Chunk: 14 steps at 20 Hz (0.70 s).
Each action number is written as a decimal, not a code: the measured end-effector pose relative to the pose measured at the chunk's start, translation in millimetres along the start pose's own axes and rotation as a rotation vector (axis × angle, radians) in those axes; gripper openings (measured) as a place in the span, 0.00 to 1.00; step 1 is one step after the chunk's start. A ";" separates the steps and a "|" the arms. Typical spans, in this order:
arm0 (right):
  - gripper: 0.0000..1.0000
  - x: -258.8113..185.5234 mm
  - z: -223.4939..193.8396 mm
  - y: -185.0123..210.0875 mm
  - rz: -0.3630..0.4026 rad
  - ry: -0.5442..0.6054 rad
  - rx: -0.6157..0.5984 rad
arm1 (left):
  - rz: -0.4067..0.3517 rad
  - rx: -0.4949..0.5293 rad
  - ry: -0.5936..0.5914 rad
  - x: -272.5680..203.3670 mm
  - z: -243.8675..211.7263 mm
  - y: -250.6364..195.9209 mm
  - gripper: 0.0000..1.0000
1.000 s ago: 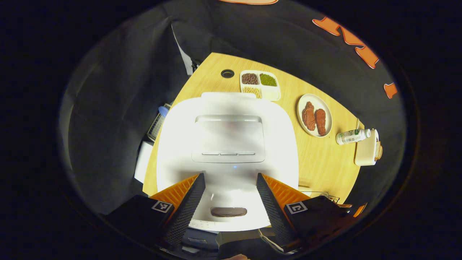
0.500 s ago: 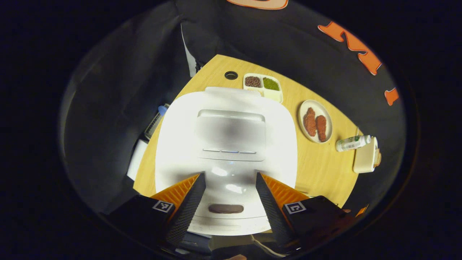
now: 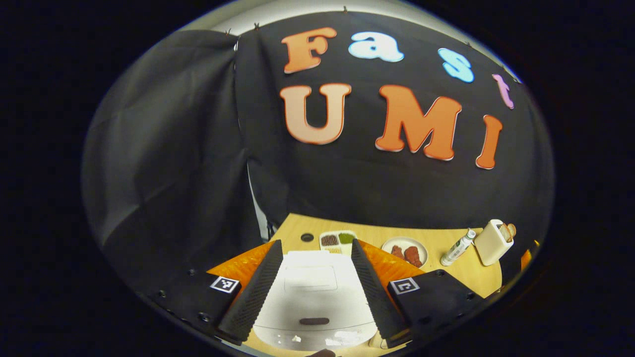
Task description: Close the left gripper, press the button to open the rice cooker; take a wooden spoon from the chopstick holder with the right hand, scoop a spoonful of rice and pour it into the rice cooker, then put the wooden spoon back into the chopstick holder.
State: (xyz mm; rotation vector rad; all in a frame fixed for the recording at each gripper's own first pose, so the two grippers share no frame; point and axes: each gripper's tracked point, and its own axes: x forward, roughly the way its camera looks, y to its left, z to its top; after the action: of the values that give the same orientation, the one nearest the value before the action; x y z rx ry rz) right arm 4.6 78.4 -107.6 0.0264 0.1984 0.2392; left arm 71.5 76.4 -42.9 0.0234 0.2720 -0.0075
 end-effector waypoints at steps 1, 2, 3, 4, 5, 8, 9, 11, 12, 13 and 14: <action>0.95 1.1 8.7 3.9 0.004 -0.033 -0.008 | 0.006 0.004 -0.072 -6.5 11.2 -4.7 0.99; 0.95 0.8 15.1 7.8 0.008 -0.065 -0.014 | 0.007 0.009 -0.130 -15.7 20.0 -8.3 0.99; 0.95 1.6 21.4 13.3 0.016 -0.093 -0.017 | 0.011 0.020 -0.188 -26.1 26.0 -10.7 0.95; 0.95 0.9 26.2 20.4 0.030 -0.113 -0.016 | 0.017 0.034 -0.240 -36.1 32.7 -13.8 0.99; 0.95 0.2 30.0 28.0 0.047 -0.128 -0.014 | 0.017 0.047 -0.294 -47.7 38.4 -19.1 0.95; 0.95 4.7 34.2 41.4 0.067 -0.153 -0.001 | -0.026 0.053 -0.393 -74.6 42.7 -44.6 0.99; 1.00 4.8 34.6 46.4 0.074 -0.158 0.007 | -0.037 0.061 -0.437 -82.8 43.6 -51.8 0.99; 1.00 6.5 35.5 54.4 0.086 -0.176 0.023 | 0.015 0.076 -0.491 -90.8 38.0 -50.4 0.99; 1.00 6.8 35.1 59.9 0.098 -0.182 0.026 | 0.058 0.084 -0.511 -94.4 34.2 -45.8 0.94; 0.95 6.8 31.7 64.5 0.105 -0.175 0.026 | 0.066 0.084 -0.522 -97.1 32.1 -48.9 0.96; 0.95 7.1 26.6 65.5 0.109 -0.168 0.026 | 0.057 0.085 -0.516 -99.2 23.5 -56.4 0.99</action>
State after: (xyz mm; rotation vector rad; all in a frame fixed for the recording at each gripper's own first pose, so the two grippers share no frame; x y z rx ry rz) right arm 1.3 143.7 -79.7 0.0826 0.0330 0.3417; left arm -18.3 19.8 5.1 0.1120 -0.2448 0.0313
